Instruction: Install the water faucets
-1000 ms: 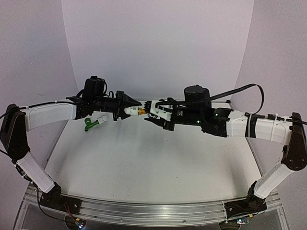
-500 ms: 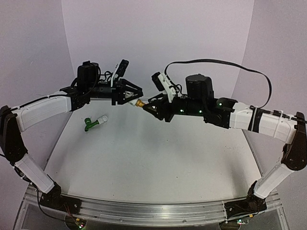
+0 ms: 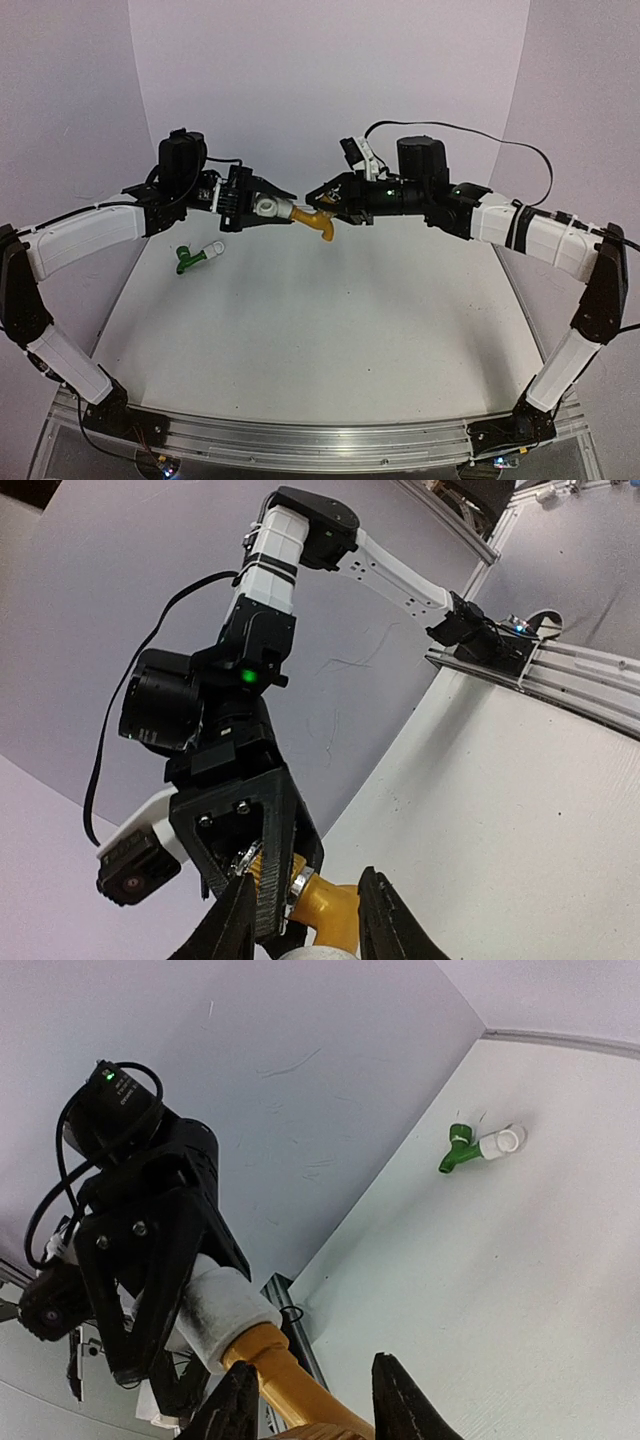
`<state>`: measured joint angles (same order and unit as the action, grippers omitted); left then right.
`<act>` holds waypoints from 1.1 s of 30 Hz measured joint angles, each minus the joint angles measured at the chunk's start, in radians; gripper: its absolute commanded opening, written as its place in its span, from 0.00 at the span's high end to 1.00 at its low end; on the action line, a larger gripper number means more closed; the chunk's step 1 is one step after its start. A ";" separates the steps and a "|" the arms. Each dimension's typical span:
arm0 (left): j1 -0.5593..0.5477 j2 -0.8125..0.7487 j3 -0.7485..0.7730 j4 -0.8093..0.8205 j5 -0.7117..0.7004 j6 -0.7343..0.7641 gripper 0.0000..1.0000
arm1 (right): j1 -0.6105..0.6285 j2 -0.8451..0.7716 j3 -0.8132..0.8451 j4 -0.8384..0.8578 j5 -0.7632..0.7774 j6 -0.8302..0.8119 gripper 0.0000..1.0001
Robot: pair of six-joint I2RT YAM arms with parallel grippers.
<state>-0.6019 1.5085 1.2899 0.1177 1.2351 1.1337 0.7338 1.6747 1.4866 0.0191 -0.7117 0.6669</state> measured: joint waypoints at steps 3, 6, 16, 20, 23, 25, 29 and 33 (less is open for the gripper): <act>-0.005 0.000 -0.003 -0.019 0.001 0.055 1.00 | -0.011 0.009 0.000 0.004 -0.025 0.041 0.36; -0.014 0.000 -0.003 -0.018 0.009 0.063 1.00 | -0.029 0.009 -0.002 0.009 -0.038 0.088 0.05; -0.045 0.169 0.177 -0.027 -0.084 -0.822 1.00 | -0.128 -0.098 -0.205 0.012 0.074 -0.090 0.02; -0.029 0.222 0.201 -0.021 -0.198 -1.311 1.00 | -0.118 -0.201 -0.247 0.011 0.111 -0.325 0.02; -0.013 0.223 0.185 -0.021 -0.259 -1.634 1.00 | -0.113 -0.272 -0.279 0.043 0.123 -0.507 0.02; -0.010 0.220 0.169 -0.015 -0.293 -1.839 1.00 | -0.109 -0.287 -0.287 0.054 0.120 -0.622 0.02; -0.011 0.217 0.104 -0.005 -0.319 -2.228 1.00 | -0.085 -0.271 -0.291 0.055 0.127 -0.846 0.02; -0.011 0.218 0.032 -0.020 -0.340 -2.446 1.00 | -0.028 -0.266 -0.307 0.039 0.135 -1.054 0.02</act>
<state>-0.6130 1.7264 1.3219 0.0973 0.8951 -1.3121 0.7063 1.4082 1.1796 0.0584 -0.5763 -0.3869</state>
